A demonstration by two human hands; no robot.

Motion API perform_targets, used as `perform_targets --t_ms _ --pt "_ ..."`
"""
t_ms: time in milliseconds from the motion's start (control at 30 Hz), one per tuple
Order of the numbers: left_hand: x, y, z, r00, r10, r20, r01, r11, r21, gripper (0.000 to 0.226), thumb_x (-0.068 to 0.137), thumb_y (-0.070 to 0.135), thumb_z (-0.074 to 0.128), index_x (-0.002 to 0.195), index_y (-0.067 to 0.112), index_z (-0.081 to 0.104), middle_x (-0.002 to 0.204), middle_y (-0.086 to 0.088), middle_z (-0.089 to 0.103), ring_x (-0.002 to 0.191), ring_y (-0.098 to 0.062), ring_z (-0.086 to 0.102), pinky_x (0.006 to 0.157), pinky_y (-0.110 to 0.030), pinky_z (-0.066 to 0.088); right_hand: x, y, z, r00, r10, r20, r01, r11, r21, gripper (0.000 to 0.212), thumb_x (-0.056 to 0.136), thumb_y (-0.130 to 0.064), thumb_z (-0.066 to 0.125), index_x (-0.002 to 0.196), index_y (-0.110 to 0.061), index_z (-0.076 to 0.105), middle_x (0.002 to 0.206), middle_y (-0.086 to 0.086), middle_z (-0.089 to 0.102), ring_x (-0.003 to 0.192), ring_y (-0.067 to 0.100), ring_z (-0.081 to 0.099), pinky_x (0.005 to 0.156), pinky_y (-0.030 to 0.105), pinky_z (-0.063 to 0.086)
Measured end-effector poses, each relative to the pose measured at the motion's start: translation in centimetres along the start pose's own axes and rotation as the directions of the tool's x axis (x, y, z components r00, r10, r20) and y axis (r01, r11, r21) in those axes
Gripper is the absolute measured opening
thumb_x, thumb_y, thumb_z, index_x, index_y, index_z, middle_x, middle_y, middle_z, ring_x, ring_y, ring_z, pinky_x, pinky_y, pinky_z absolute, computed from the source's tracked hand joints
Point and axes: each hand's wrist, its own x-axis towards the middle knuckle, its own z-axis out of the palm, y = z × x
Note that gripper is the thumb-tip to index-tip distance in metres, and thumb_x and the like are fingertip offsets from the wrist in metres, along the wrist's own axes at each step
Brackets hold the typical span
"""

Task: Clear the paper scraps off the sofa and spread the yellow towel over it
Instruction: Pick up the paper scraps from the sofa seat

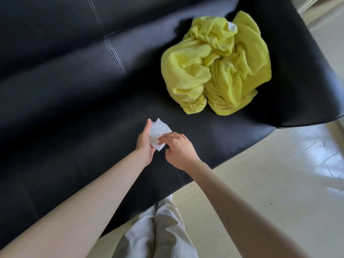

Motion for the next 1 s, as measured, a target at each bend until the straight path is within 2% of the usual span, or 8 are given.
perform_targets --t_ms 100,133,200,400,600,733,833,1000 --pt "-0.1 0.1 0.4 0.992 0.066 -0.104 -0.054 0.992 0.117 0.024 0.089 0.020 0.065 0.112 0.018 0.063 0.108 -0.002 0.069 0.091 -0.015 0.067 0.084 -0.027 0.054 -0.2 -0.3 -0.1 0.989 0.127 0.071 -0.137 0.979 0.152 0.033 0.071 0.007 0.042 0.081 -0.018 0.062 0.132 -0.012 0.057 0.131 0.008 0.041 0.100 0.027 0.037" --pt "0.0 0.0 0.2 0.984 0.091 -0.151 -0.067 0.985 0.157 0.031 0.087 0.009 0.063 0.118 0.017 0.061 0.110 -0.003 0.068 0.091 -0.016 0.067 0.084 -0.028 0.054 -0.2 -0.2 -0.2 0.982 0.183 0.055 -0.190 0.961 0.201 0.031 0.071 0.007 0.041 0.075 -0.018 0.059 0.130 -0.013 0.058 0.127 0.010 0.045 0.095 0.026 0.041" --pt "0.3 0.0 -0.1 0.972 0.127 -0.197 -0.090 0.979 0.185 0.043 0.086 0.002 0.060 0.127 0.015 0.057 0.117 -0.006 0.066 0.099 -0.020 0.065 0.092 -0.034 0.052 -0.1 0.1 -0.6 0.962 0.273 -0.011 -0.260 0.928 0.265 0.032 0.068 0.008 0.039 0.069 -0.018 0.057 0.122 -0.013 0.062 0.118 0.013 0.051 0.085 0.025 0.044" --pt "0.1 2.1 0.5 0.949 0.224 -0.223 -0.168 0.955 0.245 0.034 0.088 0.007 0.052 0.121 0.017 0.057 0.116 -0.002 0.063 0.109 -0.023 0.059 0.099 -0.040 0.047 1.4 2.0 -3.0 0.895 0.431 -0.111 -0.373 0.863 0.342 0.042 0.067 0.011 0.035 0.080 -0.018 0.063 0.104 -0.003 0.062 0.103 0.018 0.054 0.079 0.033 0.049" --pt "-0.9 3.9 3.5 0.928 0.334 -0.165 -0.283 0.921 0.268 0.018 0.088 0.009 0.043 0.093 0.022 0.054 0.097 -0.002 0.053 0.087 -0.018 0.049 0.077 -0.031 0.040 4.0 3.1 -5.2 0.839 0.523 -0.149 -0.401 0.780 0.481 0.045 0.076 0.006 0.032 0.087 -0.022 0.066 0.108 -0.003 0.060 0.102 0.013 0.055 0.077 0.033 0.051" --pt "-1.8 4.7 6.7 0.913 0.377 -0.154 -0.326 0.903 0.281 0.028 0.088 0.009 0.043 0.112 0.019 0.052 0.098 0.005 0.056 0.091 -0.016 0.054 0.079 -0.029 0.044 5.2 4.1 -6.9 0.812 0.554 -0.183 -0.397 0.755 0.522 0.042 0.078 0.006 0.033 0.088 -0.017 0.067 0.106 -0.003 0.059 0.091 0.015 0.055 0.067 0.028 0.046" --pt "-2.1 5.3 9.4 0.907 0.401 -0.126 -0.361 0.896 0.257 0.030 0.088 0.010 0.044 0.113 0.025 0.051 0.104 0.008 0.059 0.096 -0.011 0.057 0.085 -0.029 0.047 5.7 5.3 -8.7 0.818 0.541 -0.196 -0.383 0.766 0.516 0.039 0.078 0.006 0.035 0.087 -0.015 0.066 0.103 -0.003 0.059 0.088 0.015 0.055 0.069 0.031 0.046" --pt "-1.8 5.8 15.1 0.874 0.460 -0.156 -0.412 0.872 0.263 0.021 0.091 0.013 0.043 0.108 0.022 0.050 0.098 0.008 0.053 0.087 -0.007 0.050 0.069 -0.019 0.041 6.5 9.0 -13.3 0.837 0.488 -0.249 -0.339 0.819 0.463 0.036 0.080 0.004 0.036 0.088 -0.015 0.067 0.101 -0.007 0.057 0.093 0.015 0.057 0.074 0.031 0.048"
